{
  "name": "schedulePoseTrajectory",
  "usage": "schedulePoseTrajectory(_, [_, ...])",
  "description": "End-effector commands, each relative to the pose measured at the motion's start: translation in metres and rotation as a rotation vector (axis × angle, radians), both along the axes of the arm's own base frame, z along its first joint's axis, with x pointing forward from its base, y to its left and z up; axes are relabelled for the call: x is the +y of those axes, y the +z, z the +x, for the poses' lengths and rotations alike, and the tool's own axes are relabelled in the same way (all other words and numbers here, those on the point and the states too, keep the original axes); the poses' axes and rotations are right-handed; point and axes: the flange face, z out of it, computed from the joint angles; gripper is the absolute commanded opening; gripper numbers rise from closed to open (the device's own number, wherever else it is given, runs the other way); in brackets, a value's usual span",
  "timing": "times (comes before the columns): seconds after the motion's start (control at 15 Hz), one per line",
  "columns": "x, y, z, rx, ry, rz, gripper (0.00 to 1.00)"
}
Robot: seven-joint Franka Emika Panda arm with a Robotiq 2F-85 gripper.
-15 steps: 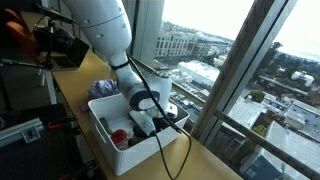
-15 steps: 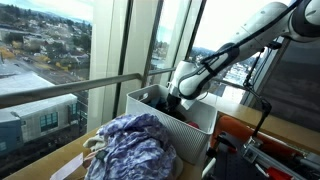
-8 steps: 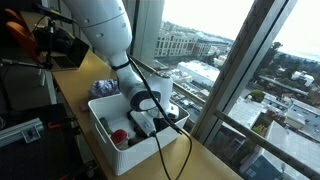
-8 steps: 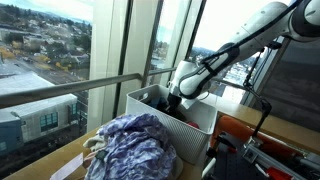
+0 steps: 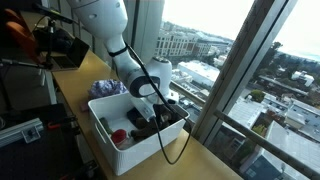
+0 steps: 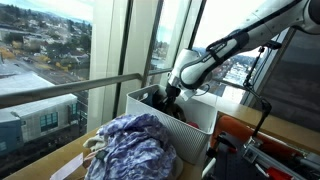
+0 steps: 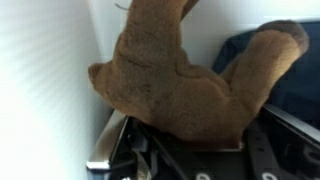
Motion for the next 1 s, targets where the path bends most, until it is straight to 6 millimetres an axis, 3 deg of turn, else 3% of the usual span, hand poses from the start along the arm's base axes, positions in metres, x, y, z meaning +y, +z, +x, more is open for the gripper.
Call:
schedulePoseTrajectory(0.0, [0.025, 0.074, -0.011, -0.032, 0.007, 0.049, 0.0])
schedulePoseTrajectory(0.27, [0.044, 0.14, -0.017, -0.073, 0.022, 0.087, 0.0])
schedulePoseTrajectory(0.73, [0.065, 0.222, -0.029, -0.156, 0.03, 0.128, 0.0])
schedulePoseTrajectory(0.93, [0.08, 0.278, -0.033, -0.244, 0.05, 0.142, 0.0])
